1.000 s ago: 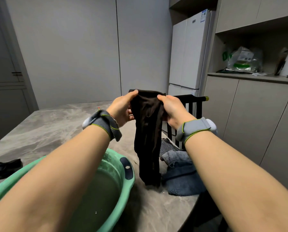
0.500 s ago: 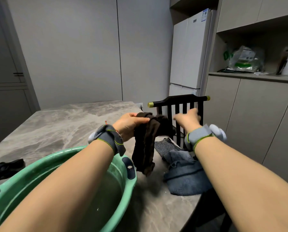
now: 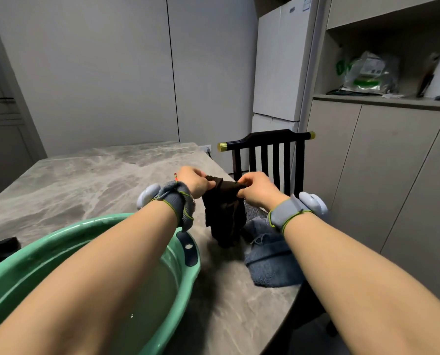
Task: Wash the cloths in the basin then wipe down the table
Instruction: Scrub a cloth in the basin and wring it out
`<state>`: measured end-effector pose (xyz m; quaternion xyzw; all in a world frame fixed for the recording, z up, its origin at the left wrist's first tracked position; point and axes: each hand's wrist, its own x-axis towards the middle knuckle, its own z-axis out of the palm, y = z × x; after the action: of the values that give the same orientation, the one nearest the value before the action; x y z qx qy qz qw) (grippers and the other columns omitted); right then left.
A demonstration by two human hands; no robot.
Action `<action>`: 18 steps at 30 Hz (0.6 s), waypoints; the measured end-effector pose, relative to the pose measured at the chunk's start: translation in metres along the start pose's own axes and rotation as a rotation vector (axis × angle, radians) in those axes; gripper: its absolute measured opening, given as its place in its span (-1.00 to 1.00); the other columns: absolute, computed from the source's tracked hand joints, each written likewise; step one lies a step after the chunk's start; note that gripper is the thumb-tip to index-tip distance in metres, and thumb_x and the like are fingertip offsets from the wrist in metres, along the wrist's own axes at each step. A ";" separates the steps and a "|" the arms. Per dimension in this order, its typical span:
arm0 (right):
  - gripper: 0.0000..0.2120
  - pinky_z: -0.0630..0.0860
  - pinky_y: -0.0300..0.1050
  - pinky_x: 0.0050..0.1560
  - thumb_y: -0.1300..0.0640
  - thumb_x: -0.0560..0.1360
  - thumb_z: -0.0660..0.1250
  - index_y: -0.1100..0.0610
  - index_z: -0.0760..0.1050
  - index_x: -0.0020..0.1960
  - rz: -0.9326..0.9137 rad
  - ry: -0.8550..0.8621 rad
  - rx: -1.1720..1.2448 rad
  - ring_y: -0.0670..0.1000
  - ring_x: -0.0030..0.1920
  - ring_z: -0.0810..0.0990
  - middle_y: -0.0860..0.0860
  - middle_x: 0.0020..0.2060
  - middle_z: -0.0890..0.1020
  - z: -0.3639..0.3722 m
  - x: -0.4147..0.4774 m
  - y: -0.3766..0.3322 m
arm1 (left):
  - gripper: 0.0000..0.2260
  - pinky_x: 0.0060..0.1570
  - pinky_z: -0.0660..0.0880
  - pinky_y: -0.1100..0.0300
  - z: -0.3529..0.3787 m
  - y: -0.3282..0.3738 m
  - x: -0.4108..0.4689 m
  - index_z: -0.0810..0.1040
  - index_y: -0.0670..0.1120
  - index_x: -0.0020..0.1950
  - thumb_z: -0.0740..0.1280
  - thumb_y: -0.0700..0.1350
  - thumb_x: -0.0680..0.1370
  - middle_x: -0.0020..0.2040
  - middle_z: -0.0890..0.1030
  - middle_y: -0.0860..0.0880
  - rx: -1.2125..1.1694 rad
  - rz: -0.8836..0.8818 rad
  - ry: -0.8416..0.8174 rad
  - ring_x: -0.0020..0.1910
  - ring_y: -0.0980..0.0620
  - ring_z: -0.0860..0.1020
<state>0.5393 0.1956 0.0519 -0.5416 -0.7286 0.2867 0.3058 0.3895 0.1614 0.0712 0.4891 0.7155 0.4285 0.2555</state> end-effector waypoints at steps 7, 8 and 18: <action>-0.68 0.53 -0.05 0.09 0.36 0.39 0.21 0.04 0.61 -0.03 -0.134 0.362 0.019 0.12 0.05 0.59 0.07 -0.05 0.67 -0.001 0.013 0.013 | -0.89 -0.25 0.35 0.25 0.020 0.006 0.009 0.51 -0.09 -0.24 0.40 -0.20 0.46 -0.21 0.52 -0.09 0.064 0.208 0.134 -0.19 0.00 0.47; -0.66 0.50 -0.02 0.16 0.35 0.39 0.21 0.02 0.62 -0.02 -0.102 0.298 -0.078 0.14 0.10 0.58 0.07 -0.01 0.67 0.002 0.015 0.021 | -0.83 -0.28 0.35 0.23 0.025 -0.001 0.013 0.47 -0.11 -0.32 0.40 -0.18 0.45 -0.25 0.50 -0.10 0.253 0.180 0.061 -0.20 0.01 0.45; -0.67 0.47 -0.11 0.14 0.28 0.55 0.16 0.11 0.55 0.24 0.133 -0.163 -0.622 0.15 0.22 0.53 0.09 0.22 0.57 0.009 -0.024 0.015 | -0.75 -0.14 0.32 0.20 0.021 -0.038 0.010 0.36 -0.08 -0.35 0.27 -0.14 0.53 -0.12 0.45 -0.10 0.733 0.092 -0.235 -0.15 0.02 0.40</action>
<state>0.5471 0.1760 0.0313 -0.6306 -0.7665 0.1120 0.0469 0.3837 0.1727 0.0288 0.6254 0.7643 0.0964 0.1246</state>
